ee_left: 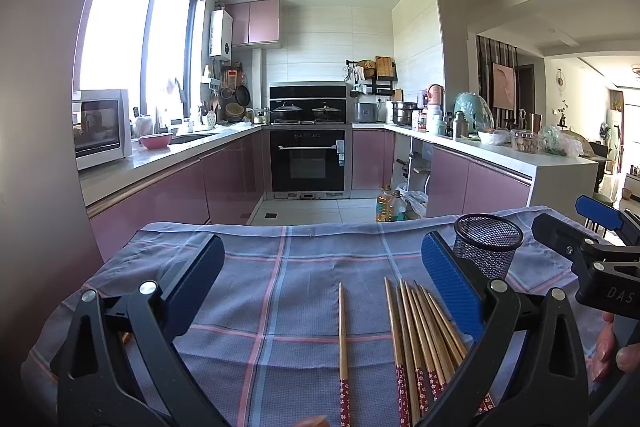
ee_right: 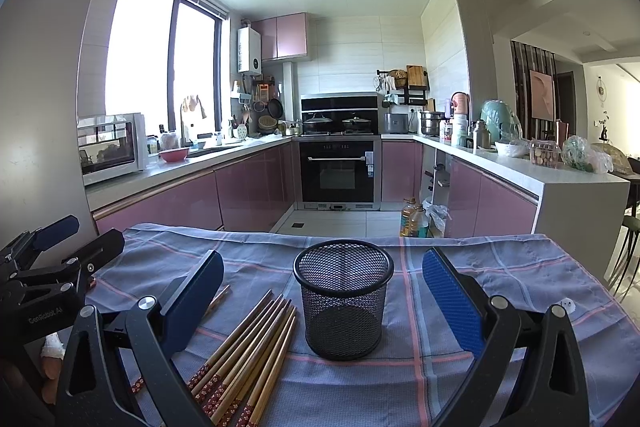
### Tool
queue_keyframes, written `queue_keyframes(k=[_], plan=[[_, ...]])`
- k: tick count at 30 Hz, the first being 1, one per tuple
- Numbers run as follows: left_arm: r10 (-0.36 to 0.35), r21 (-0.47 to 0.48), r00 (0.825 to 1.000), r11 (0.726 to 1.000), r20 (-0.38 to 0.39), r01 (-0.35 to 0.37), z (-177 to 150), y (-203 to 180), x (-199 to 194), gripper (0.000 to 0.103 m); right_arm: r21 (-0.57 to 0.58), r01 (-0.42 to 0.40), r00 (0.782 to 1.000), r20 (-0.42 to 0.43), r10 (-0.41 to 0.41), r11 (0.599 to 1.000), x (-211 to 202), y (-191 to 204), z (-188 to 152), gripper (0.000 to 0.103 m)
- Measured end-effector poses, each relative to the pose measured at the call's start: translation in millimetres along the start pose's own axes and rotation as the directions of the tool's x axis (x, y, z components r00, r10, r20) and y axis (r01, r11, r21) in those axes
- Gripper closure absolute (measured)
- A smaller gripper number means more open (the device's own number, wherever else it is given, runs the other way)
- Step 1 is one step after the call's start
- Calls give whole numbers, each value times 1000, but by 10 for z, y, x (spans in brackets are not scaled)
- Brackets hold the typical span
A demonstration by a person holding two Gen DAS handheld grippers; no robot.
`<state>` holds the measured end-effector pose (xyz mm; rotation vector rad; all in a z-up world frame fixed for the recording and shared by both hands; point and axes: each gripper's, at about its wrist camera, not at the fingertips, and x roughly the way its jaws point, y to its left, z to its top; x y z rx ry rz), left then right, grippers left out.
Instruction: Organize utensils
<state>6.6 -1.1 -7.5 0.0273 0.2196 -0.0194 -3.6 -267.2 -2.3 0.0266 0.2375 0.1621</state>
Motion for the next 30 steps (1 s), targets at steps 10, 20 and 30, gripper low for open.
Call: queue_keyframes(k=[10,20,30], plan=[[0,-1,1000,1000,-3,0,-2,-8,14,6,-2,0,1000,1,0,1000,-1,-8,-6,6],[1,-1,1000,1000,-3,-1,-4,-17,16,6,0,-2,1000,-4,2,1000,-23,10,37,6],[1,-1,1000,1000,-5,-1,-5,-9,12,6,2,-4,1000,-7,4,1000,1,12,-10,6]])
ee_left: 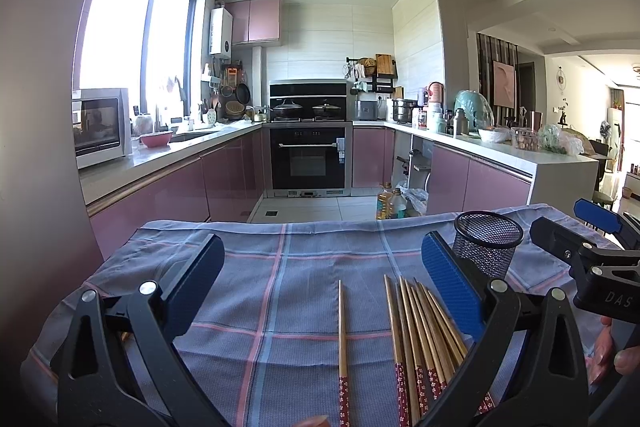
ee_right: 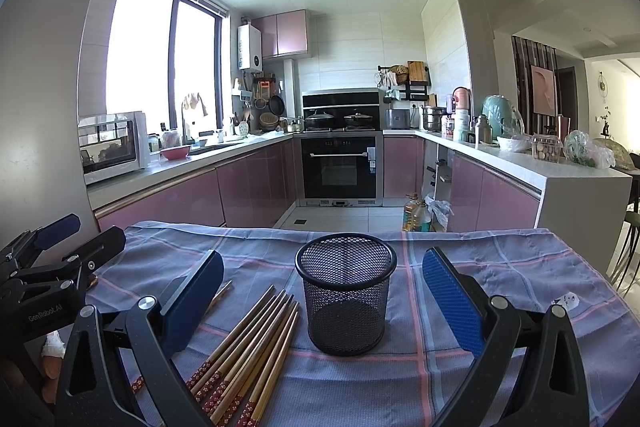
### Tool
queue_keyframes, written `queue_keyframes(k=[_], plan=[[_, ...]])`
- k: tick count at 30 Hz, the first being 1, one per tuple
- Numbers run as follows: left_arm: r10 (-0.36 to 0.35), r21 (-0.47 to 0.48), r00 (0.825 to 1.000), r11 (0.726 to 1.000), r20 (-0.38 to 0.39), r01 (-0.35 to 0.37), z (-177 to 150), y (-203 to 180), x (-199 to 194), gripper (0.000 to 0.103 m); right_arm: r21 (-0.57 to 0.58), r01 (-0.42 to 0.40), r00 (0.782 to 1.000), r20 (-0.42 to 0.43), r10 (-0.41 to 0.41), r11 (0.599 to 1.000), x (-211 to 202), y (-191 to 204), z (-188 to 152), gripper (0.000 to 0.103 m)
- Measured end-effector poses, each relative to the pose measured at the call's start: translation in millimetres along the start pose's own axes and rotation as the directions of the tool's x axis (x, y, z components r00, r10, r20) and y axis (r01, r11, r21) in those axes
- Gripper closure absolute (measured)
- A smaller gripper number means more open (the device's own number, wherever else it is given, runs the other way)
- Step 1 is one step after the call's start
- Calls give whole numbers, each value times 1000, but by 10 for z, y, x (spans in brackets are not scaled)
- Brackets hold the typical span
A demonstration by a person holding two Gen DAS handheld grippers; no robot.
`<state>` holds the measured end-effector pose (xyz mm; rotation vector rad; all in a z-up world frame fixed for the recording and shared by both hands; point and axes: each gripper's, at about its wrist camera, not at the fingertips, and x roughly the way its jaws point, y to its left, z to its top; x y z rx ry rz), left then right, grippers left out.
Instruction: Organize utensils
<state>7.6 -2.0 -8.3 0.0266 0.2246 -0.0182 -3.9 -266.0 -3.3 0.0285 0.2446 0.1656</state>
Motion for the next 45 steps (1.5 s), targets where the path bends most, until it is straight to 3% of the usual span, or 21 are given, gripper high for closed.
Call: queue_keyframes(k=[21,33,36,40,43,45], plan=[[3,4,1000,1000,-17,-3,-8,-16,9,6,0,-8,1000,-11,8,1000,38,-9,-91,6],[2,9,998,1000,-61,-2,2,30,91,6,-4,-52,996,-76,51,999,129,48,-161,6],[-8,16,996,1000,-87,9,-15,51,148,6,-7,-93,986,-140,91,996,219,70,-202,6],[-32,40,987,998,-157,39,-56,52,286,6,4,-126,957,-263,123,992,400,73,-300,6],[-60,61,971,995,-233,76,-111,57,441,7,-36,-126,933,-343,106,991,506,142,-409,6],[-69,83,955,992,-287,97,-159,50,556,14,-60,-130,920,-380,98,990,550,191,-478,8]])
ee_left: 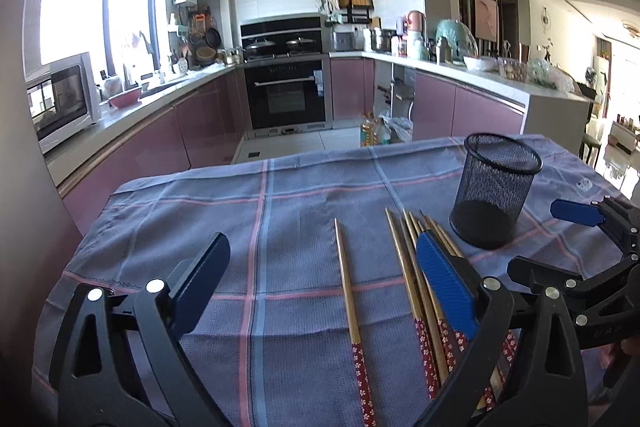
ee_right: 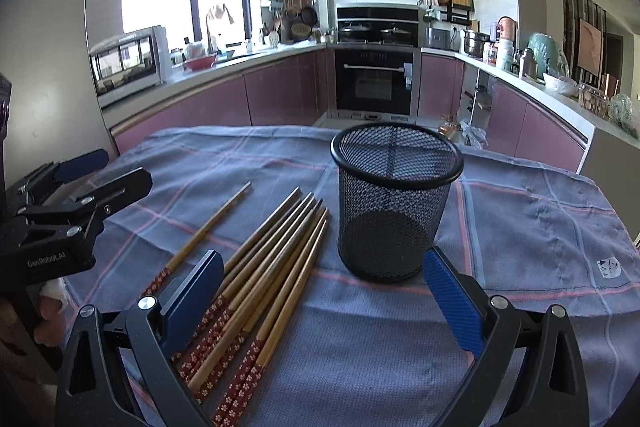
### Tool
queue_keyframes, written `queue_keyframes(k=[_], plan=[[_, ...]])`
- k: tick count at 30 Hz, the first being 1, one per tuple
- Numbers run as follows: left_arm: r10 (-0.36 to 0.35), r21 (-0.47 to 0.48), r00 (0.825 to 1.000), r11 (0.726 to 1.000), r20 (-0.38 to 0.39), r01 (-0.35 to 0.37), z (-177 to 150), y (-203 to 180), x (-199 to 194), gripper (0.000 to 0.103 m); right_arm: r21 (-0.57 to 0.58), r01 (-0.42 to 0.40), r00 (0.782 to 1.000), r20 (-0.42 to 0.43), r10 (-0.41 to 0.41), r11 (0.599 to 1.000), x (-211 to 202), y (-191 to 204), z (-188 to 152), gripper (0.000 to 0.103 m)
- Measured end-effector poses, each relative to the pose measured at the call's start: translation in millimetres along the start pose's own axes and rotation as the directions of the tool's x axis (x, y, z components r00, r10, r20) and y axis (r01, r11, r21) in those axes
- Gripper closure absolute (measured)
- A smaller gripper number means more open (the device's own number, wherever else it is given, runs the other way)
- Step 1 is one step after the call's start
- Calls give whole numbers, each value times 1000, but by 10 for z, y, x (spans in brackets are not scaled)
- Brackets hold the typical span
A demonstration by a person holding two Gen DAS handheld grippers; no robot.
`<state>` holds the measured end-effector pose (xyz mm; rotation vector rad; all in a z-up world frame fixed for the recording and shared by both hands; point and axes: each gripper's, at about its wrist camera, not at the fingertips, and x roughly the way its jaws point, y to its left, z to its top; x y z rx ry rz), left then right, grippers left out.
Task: Organize utensils
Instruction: 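Lower the left tool to the chopsticks and grasp one chopstick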
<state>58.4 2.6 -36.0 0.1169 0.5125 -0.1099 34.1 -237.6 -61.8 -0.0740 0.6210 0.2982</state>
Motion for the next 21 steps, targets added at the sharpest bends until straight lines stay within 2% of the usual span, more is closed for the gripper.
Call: queue_keyframes(k=[5,10,15,18,20,21], plan=[[-59,48,989,997,-134,66,-104,-73,351,29,8,-16,995,-99,16,1000,179,-18,-70,28],[-97,36,964,993,-249,109,-189,-72,690,44,25,-26,985,-171,30,999,297,-80,-94,46],[-132,24,938,989,-321,148,-256,-114,940,57,12,-36,976,-217,38,999,409,-53,-89,50],[-146,22,924,986,-353,164,-263,-121,1037,62,1,-32,974,-223,31,1000,432,-31,-77,53],[-149,24,922,985,-358,168,-256,-142,1091,64,-7,-33,970,-243,30,999,459,-28,-78,62],[-154,24,920,984,-361,175,-249,-155,1102,66,-14,-30,968,-248,26,999,462,-51,-80,64]])
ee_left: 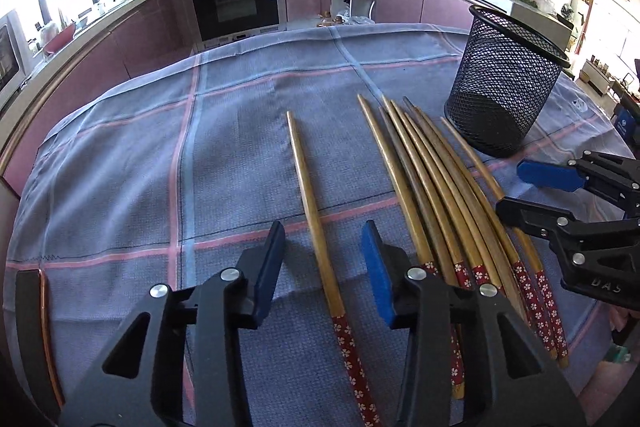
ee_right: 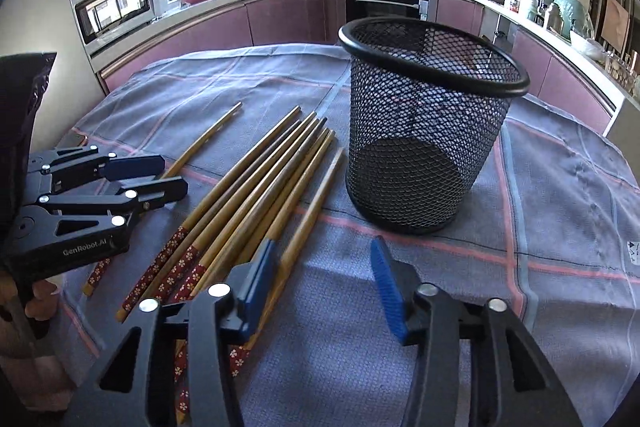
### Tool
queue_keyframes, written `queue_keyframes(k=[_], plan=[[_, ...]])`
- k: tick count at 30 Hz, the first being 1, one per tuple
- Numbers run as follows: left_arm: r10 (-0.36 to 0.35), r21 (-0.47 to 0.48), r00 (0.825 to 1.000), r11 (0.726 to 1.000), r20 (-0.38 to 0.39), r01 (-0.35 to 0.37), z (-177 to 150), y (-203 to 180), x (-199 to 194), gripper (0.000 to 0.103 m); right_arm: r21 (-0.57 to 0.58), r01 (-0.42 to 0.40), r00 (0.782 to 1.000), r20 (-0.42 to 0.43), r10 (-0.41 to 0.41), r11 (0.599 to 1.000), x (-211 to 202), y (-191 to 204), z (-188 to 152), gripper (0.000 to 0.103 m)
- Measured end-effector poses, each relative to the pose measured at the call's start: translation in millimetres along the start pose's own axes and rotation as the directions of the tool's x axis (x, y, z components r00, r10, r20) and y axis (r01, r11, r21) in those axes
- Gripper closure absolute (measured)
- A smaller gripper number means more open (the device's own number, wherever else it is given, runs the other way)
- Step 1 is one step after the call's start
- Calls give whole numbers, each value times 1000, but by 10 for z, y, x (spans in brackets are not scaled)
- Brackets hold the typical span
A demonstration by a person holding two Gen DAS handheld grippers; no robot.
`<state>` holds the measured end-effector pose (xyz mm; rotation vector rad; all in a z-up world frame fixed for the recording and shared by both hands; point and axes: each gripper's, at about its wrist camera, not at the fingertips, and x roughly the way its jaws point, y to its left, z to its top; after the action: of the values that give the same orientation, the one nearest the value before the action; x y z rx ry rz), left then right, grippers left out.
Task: Organize utensils
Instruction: 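Lower the left tool to the chopsticks and grasp one chopstick, then lift the chopstick with the left tool and drop it into the mesh cup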
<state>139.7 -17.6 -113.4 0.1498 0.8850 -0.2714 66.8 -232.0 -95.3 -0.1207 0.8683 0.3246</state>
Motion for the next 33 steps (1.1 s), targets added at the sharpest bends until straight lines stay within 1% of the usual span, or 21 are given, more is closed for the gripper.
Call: queue_keyframes(k=[3,4,5,6,7,8,9,10,17,21,28,33], plan=[[-12,-1,1000,1000,-9,12,40,-10,16,69,-16,-6,1000,-4,5,1000,1,30,2,70],[-13,0,1000,1000,-11,13,69,-21,47,69,-16,-11,1000,-5,11,1000,5,37,9,75],[-16,-1,1000,1000,-12,16,75,-23,43,73,-16,-19,1000,-5,19,1000,20,41,22,80],[-22,-6,1000,1000,-14,22,75,-15,36,78,-13,-25,1000,-5,25,1000,28,46,32,83],[-26,-10,1000,1000,-14,25,77,-21,35,80,-3,-38,999,-5,38,999,36,45,42,88],[-27,-14,1000,1000,-14,27,77,-19,30,85,8,-49,999,-5,49,999,39,28,49,92],[-29,-20,1000,999,-13,28,96,-26,45,92,18,-58,998,-4,58,998,43,7,52,94],[-36,-29,999,999,-13,35,77,-12,26,93,29,-67,998,-3,67,997,40,-10,49,95],[-43,-66,999,997,6,43,43,-10,-31,95,69,-106,994,23,105,992,-20,-121,28,97],[-47,-65,998,997,32,49,40,-9,-143,95,58,-151,987,71,147,987,-180,-161,25,97],[-81,-50,991,995,107,87,108,-32,-518,95,43,-217,962,180,206,975,-532,-268,114,97],[-126,-37,979,990,162,133,190,-59,-817,95,41,-249,939,254,231,968,-757,-383,189,97]])
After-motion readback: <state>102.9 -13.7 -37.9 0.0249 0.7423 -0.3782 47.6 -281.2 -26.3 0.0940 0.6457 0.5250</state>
